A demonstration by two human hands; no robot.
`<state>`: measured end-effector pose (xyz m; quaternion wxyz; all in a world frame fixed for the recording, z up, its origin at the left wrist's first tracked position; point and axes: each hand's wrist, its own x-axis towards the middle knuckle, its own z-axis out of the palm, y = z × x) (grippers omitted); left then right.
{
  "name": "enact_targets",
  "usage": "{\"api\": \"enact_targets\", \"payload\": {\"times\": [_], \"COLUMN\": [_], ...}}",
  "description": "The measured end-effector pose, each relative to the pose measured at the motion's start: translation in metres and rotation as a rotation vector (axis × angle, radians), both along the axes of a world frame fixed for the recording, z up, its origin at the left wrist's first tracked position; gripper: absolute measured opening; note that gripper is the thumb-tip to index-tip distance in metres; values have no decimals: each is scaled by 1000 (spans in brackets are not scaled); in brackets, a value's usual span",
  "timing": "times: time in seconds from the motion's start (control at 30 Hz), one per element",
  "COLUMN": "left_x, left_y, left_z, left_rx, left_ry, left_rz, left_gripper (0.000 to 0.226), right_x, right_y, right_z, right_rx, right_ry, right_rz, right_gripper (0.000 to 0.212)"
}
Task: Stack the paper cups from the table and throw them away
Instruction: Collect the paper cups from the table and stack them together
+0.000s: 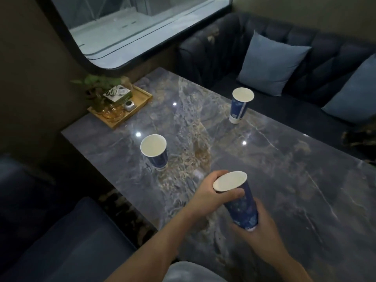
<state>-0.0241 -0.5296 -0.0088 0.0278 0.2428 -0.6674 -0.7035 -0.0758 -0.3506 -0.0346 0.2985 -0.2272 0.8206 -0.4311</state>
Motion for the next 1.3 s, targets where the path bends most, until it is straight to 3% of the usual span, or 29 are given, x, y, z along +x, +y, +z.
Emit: {"api": "enact_targets", "payload": {"times": [0.13,0.2,0.27,0.33,0.43,0.53,0.67,0.73,0.9,1.0,1.2,1.3], "left_x": [2,7,12,19,36,48,48,45,24,13,21,-2], "left_y": [-19,-27,-36,-50,-77,-105,-144,-164,-196,-194,-200,-181], "left_z": [-4,-9,-15,-23,-30,-25,-17,-16,-15,-24,-28,-25], "left_rx": [-18,31,71,50,-180,-511,-1057,-1164,-1153,-1024,-1026,-1005], "left_ry": [0,5,-23,-48,-38,-35,5,-23,-328,-489,-486,-456], "left_rz": [-31,17,194,474,806,901,761,653,354,253,361,308], "left_gripper": [34,43,70,63,44,34,30,40,80,81,75,71], "right_x": [-5,-8,-10,-13,-16,-18,-18,-19,-19,-20,-16,-18], "right_y": [-21,-26,-24,-22,-21,-19,-17,-18,-16,-14,-17,8], "right_z": [-7,-10,-11,-13,-13,-17,-21,-21,-26,-30,-40,-38], "right_rx": [14,15,-10,-30,-43,-32,-20,-14,0,3,-7,-1], "right_ry": [-41,-60,-65,-65,-96,-96,-104,-107,-117,-104,-109,-127], "right_rz": [-76,-71,-71,-85,-97,-100,-98,-100,-78,-61,-24,-99], "right_gripper": [81,78,75,78,78,75,79,79,79,79,80,79]}}
